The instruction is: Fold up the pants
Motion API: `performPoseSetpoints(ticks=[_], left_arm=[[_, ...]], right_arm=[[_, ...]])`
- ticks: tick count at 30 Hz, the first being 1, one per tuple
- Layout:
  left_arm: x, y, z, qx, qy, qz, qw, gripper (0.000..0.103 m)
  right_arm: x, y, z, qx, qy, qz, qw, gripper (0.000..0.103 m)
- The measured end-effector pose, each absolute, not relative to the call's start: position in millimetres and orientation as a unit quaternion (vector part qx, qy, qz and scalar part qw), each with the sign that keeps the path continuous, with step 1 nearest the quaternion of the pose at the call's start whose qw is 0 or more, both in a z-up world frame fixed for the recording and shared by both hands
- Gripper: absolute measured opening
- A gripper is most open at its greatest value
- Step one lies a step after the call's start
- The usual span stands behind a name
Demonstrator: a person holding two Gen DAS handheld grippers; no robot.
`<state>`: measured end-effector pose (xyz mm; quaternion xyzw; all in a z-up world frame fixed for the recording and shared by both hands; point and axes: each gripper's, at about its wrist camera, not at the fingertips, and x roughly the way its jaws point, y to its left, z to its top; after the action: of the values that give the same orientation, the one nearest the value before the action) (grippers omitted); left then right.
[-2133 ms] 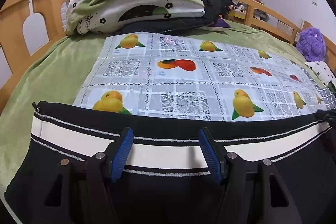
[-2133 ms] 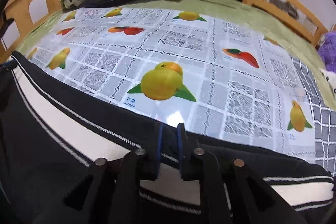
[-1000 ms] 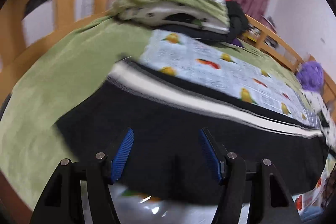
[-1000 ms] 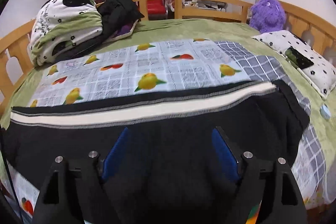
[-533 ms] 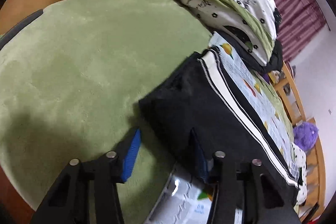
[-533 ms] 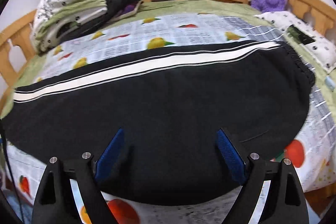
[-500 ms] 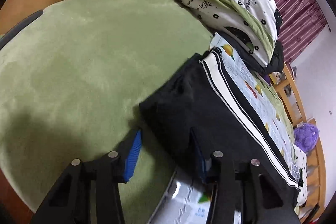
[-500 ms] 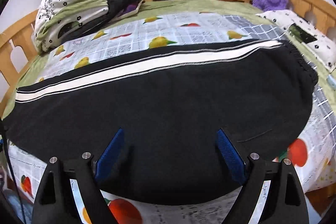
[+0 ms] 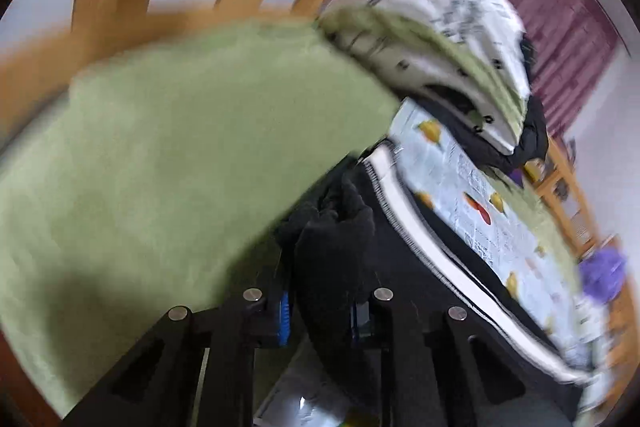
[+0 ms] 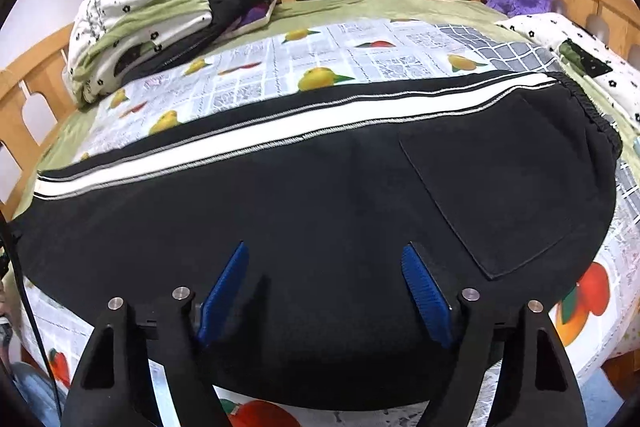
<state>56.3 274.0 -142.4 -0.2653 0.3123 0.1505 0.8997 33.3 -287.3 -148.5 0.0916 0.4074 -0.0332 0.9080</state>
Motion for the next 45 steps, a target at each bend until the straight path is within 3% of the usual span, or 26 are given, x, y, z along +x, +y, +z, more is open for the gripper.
performPoseSetpoints(ticks=[6,13,20,25,28,33,35,41,45], left_arm=[[56.8,183.8,-73.5,-0.123,0.256,0.138,0.949,0.016],[60.3,26.5,-23.6,-0.023,0.242,-0.009,0.97,0.014],[68.2,-113.8,-77.6,0.001,0.309,-0.133,0.942,0.014],[61.7,-152.1,-131.2,0.022,0.378,-0.165,0.911,0.014],[54.6,-148.8,-136.9,0.038,0.403,-0.181,0.896,0.018],[42.5,-106.1,-110.6,-0.009,0.389,-0.197,0.9,0.051],[39.3,-75.8,-100.4,-0.028,0.373,-0.184,0.909,0.057],[60.8,-21.0,-85.2,0.001,0.368,-0.098,0.925,0.058],[69.4,8.4,-89.3,-0.005,0.357,-0.07,0.932,0.06]], right_arm=[[28.8,-301.8,-150.2,0.094,0.435,-0.012,0.895,0.06],[1.5,-338.9,-138.2,0.117,0.417,-0.014,0.901,0.058],[-16.3,-383.4,-125.0,0.186,0.394,-0.028,0.9,0.059],[-15.0,-391.3,-128.0,0.21,0.403,-0.021,0.891,0.059],[-12.7,-382.5,-128.8,0.204,0.406,-0.009,0.891,0.059],[-3.5,-352.5,-128.8,0.172,0.407,0.023,0.897,0.059],[5.9,-337.6,-127.2,0.163,0.408,0.044,0.897,0.059],[56.5,-297.6,-116.3,0.145,0.437,0.104,0.882,0.059],[88.7,-274.2,-134.0,0.144,0.467,0.106,0.866,0.065]])
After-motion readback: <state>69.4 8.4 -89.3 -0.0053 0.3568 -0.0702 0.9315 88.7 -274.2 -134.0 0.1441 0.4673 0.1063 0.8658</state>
